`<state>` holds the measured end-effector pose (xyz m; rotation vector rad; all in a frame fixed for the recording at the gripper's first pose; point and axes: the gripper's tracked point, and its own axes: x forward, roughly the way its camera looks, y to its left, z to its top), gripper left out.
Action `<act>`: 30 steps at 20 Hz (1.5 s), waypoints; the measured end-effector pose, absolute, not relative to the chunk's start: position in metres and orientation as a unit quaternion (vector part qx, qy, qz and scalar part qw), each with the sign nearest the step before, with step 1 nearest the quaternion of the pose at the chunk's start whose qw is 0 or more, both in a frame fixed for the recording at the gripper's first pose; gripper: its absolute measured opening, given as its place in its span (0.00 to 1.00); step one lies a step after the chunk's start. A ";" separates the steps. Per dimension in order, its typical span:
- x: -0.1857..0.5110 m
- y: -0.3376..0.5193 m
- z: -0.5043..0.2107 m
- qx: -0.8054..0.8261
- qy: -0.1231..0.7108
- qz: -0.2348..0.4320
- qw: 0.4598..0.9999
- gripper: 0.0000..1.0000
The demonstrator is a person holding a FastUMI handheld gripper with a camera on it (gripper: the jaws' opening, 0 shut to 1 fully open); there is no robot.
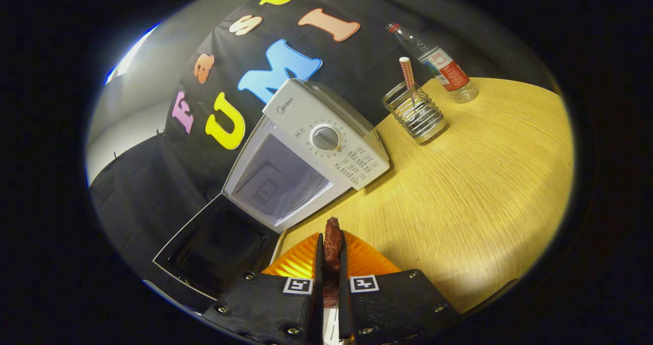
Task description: Open the microwave, put the food inside, and close the microwave door.
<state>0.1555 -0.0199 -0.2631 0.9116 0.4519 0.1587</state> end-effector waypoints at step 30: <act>0.278 0.117 -0.167 0.379 0.154 0.100 0.907 0.12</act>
